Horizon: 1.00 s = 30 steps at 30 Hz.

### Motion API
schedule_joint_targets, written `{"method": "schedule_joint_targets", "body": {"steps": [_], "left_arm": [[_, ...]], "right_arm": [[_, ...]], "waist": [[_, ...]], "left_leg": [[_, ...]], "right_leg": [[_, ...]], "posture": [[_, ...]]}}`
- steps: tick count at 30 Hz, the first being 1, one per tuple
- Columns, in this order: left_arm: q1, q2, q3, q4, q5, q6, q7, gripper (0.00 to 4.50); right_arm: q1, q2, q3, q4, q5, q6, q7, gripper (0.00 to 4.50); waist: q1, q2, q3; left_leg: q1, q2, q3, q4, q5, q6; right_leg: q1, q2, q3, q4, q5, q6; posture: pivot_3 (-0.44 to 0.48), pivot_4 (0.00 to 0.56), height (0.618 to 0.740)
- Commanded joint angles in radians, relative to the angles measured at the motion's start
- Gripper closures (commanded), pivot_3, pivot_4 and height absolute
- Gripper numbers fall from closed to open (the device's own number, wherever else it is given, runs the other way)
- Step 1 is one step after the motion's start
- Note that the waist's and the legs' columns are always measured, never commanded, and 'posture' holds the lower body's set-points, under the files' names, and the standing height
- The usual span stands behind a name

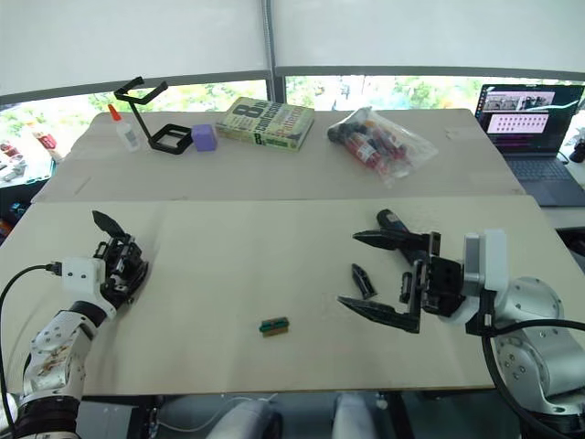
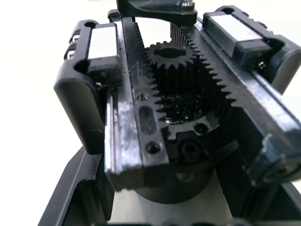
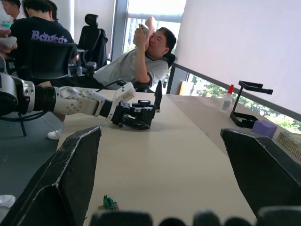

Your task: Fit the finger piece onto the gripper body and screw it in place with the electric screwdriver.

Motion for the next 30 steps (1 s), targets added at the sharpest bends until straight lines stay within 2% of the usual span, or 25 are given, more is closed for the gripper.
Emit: {"method": "schedule_joint_targets", "body": {"steps": [1, 5, 7, 10, 13, 18, 25, 29, 30], "left_arm": [[-0.051, -0.034, -0.058, -0.155, -0.069, -0.021, -0.069, 2.10], [-0.140, -0.071, -0.206, -0.341, -0.036, 0.051, -0.072, 2.10], [-0.165, -0.086, -0.278, -0.387, -0.022, 0.111, -0.073, 2.10], [-0.178, -0.110, -0.383, -0.392, 0.018, 0.131, -0.089, 2.10], [-0.171, -0.135, -0.462, -0.333, 0.080, 0.049, -0.104, 2.10], [-0.179, -0.181, -0.545, -0.258, 0.127, -0.010, -0.126, 2.10], [-0.135, -0.215, -0.601, -0.237, 0.150, -0.026, -0.156, 2.10], [-0.136, -0.217, -0.576, -0.198, 0.162, -0.024, -0.128, 2.10], [-0.131, -0.216, -0.569, -0.192, 0.154, -0.019, -0.129, 1.60]], "right_arm": [[0.020, -0.014, -0.063, -0.033, 0.022, -0.019, 0.008, 0.00], [0.069, -0.052, -0.107, -0.041, 0.020, -0.019, 0.055, 0.00], [0.068, -0.058, -0.131, -0.041, 0.022, -0.013, 0.031, 0.00], [0.101, -0.060, -0.149, -0.061, 0.021, -0.009, 0.029, 0.00], [0.154, -0.079, -0.159, -0.078, -0.008, -0.028, 0.079, 0.00], [0.189, -0.070, -0.204, -0.104, -0.007, -0.032, 0.047, 0.00], [0.264, -0.033, -0.231, -0.113, -0.039, -0.088, 0.049, 0.00], [0.277, -0.016, -0.225, -0.106, -0.057, -0.119, 0.043, 0.00], [0.271, -0.013, -0.225, -0.096, -0.064, -0.128, 0.040, 0.00]], "waist": [[0.006, -0.001, 0.001], [0.023, -0.004, 0.002], [0.018, -0.005, 0.003], [0.005, -0.003, 0.002], [-0.012, -0.002, 0.001], [-0.010, -0.002, 0.001], [-0.003, -0.002, 0.001], [-0.002, -0.001, 0.001], [-0.001, -0.001, 0.001]], "left_leg": [[-0.001, 0.000, 0.000, 0.001, 0.000, 0.000], [-0.010, 0.000, -0.002, 0.008, 0.000, 0.001], [-0.015, 0.000, -0.003, 0.013, 0.000, 0.001], [-0.015, -0.001, -0.001, 0.013, -0.001, 0.002], [-0.014, 0.000, -0.001, 0.011, -0.001, 0.002], [-0.014, 0.000, 0.000, 0.012, 0.000, 0.001], [-0.014, 0.000, 0.000, 0.013, -0.001, 0.002], [-0.014, 0.000, 0.000, 0.013, -0.001, 0.002], [-0.013, 0.000, 0.000, 0.013, -0.001, 0.002]], "right_leg": [[0.000, 0.000, 0.000, 0.000, 0.000, 0.000], [-0.005, 0.000, -0.003, 0.000, 0.001, 0.000], [-0.007, 0.001, -0.004, 0.001, 0.001, 0.001], [-0.006, 0.000, -0.002, 0.000, 0.002, 0.002], [-0.007, 0.001, -0.002, 0.000, 0.002, 0.002], [-0.007, 0.002, -0.001, 0.000, 0.002, 0.000], [-0.006, 0.002, -0.001, 0.000, 0.003, 0.000], [-0.006, 0.002, -0.001, 0.000, 0.003, 0.000], [-0.005, 0.002, -0.001, 0.000, 0.003, 0.000]], "posture": [[0.000, 0.150, 0.740], [0.000, 0.150, 0.740], [0.000, 0.150, 0.740], [0.000, 0.150, 0.740], [0.000, 0.150, 0.740], [0.000, 0.150, 0.740], [0.000, 0.150, 0.740], [0.000, 0.150, 0.740], [0.000, 0.150, 0.740]]}}
